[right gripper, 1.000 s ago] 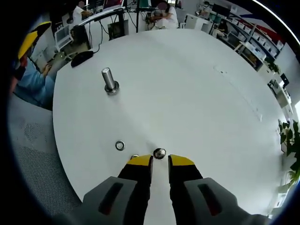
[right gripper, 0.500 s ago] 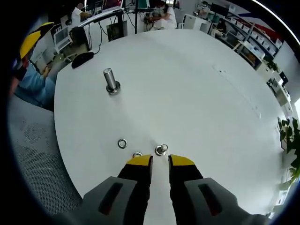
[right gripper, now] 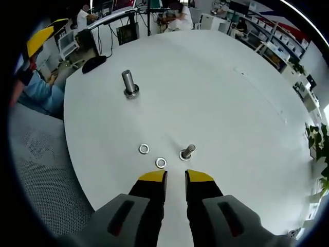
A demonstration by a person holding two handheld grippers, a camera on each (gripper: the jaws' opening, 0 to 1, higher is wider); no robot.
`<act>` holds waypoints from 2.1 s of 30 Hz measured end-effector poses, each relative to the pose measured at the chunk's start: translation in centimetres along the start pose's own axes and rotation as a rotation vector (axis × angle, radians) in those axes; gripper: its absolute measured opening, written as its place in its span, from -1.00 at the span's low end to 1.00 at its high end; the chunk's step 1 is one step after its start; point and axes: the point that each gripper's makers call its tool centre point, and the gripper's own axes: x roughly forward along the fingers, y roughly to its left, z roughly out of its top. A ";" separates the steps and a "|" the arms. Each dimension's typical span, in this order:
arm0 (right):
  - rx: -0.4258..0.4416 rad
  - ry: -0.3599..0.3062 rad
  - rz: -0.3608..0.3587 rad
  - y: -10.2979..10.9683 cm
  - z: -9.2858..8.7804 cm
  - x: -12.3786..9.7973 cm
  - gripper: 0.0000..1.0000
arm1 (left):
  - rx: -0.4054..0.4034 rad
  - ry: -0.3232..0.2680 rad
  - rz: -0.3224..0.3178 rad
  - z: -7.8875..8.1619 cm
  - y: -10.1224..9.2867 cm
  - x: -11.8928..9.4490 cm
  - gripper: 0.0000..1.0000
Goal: Place the washer onto the threaded stud by aligning its center hole with the stud, sliding it down to the base, and recovering from edge contact or off-axis alignment until the washer reaches the visible bottom stop.
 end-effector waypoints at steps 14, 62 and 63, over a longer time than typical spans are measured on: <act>0.015 0.017 0.014 1.4 -1.3 0.3 -0.67 | 0.001 -0.016 0.000 0.4 -0.1 -0.2 -0.62; 0.083 0.023 0.055 2.3 -1.4 4.3 -0.64 | 0.001 -0.007 0.017 0.1 0.4 -0.1 -0.60; 0.084 0.022 0.057 2.3 -1.3 4.4 -0.64 | 0.001 -0.007 0.018 0.1 0.3 -0.1 -0.60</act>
